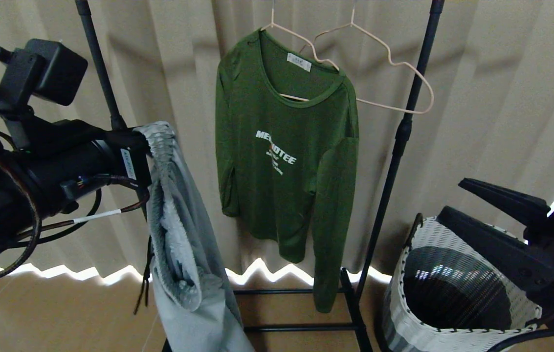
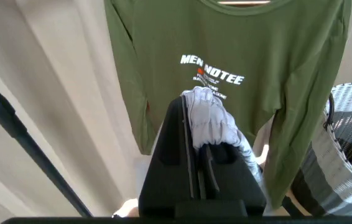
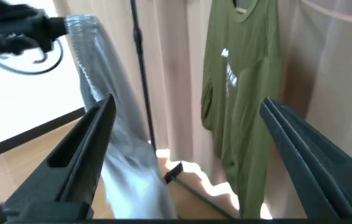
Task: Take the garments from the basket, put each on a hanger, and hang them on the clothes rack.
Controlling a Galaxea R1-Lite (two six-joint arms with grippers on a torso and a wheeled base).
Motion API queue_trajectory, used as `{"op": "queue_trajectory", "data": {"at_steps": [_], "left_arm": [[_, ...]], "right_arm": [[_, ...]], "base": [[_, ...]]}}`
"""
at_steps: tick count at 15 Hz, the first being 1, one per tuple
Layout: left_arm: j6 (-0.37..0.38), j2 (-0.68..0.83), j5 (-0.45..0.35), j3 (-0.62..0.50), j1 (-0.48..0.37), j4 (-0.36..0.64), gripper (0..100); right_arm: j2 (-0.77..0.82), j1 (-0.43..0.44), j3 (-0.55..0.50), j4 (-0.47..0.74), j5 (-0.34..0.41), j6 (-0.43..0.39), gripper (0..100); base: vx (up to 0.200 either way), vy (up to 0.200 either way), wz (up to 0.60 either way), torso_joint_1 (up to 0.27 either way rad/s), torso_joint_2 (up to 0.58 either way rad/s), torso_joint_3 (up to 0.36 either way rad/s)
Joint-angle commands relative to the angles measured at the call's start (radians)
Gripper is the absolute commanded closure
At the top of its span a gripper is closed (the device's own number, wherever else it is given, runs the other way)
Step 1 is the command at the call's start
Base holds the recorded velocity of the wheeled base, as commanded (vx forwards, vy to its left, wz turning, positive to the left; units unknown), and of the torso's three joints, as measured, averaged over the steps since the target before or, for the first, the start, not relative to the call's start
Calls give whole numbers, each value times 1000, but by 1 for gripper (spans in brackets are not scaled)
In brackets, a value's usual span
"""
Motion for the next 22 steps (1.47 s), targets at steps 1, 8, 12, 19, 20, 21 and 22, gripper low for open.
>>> {"op": "queue_trajectory", "data": {"at_steps": [1,8,12,19,20,21,22], "left_arm": [[0,-57,0,63,24,4,100],[-43,-343,-9,419,187,0,100],[-122,-491,-48,536,219,1,100],[-118,-516,-84,542,222,0,100],[-118,-519,-84,542,220,0,100],[-118,-519,-84,540,220,0,100],[-116,-519,-84,539,219,0,100]], "right_arm": [[-57,-25,88,2,-16,-4,0],[-97,-166,166,128,-96,-50,0],[-6,-301,140,115,-150,-141,0],[-31,-306,153,117,-265,-215,0],[-35,-307,151,117,-265,-215,0],[-38,-307,149,115,-265,-215,0],[-44,-306,151,117,-265,-215,0]], "base": [[0,0,0,0,0,0],[0,0,0,0,0,0],[0,0,0,0,0,0],[0,0,0,0,0,0],[0,0,0,0,0,0],[0,0,0,0,0,0],[0,0,0,0,0,0]]}}
